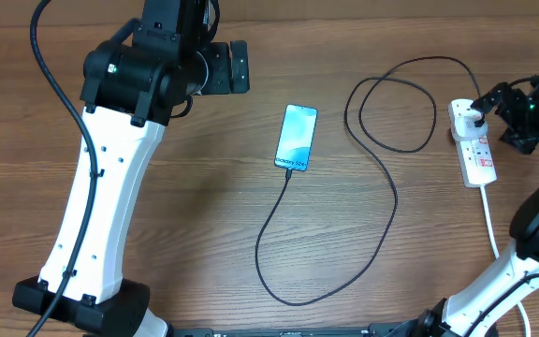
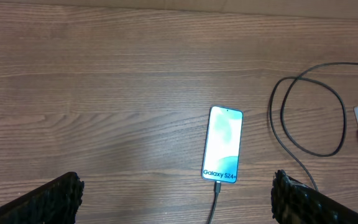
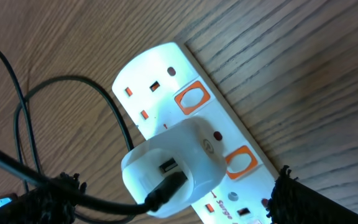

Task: Plug charger to phone and switch on socket
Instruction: 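Lower the right gripper onto the power strip switch beside the charger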

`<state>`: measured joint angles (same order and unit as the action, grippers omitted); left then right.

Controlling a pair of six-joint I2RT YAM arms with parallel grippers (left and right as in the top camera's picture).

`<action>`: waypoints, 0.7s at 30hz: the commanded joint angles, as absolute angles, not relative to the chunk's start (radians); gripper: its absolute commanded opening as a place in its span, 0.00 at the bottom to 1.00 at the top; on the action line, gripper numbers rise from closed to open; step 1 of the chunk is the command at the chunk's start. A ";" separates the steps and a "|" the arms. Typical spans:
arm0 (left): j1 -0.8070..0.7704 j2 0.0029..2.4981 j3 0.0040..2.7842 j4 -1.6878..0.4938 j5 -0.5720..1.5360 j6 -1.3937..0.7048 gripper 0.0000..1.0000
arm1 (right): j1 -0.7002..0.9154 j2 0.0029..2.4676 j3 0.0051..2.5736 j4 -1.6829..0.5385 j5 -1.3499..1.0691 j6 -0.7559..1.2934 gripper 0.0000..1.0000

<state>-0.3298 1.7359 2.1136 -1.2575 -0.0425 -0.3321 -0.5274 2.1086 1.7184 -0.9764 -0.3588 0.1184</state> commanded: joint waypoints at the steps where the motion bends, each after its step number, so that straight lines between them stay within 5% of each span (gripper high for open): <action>1: -0.326 1.737 2.111 -1.257 -0.059 -0.310 1.00 | -0.514 2.110 1.692 -0.950 -0.350 0.113 1.00; 21: -0.326 1.737 2.111 -1.257 -0.059 -0.310 1.00 | -0.488 2.112 1.609 -0.870 -0.360 0.095 1.00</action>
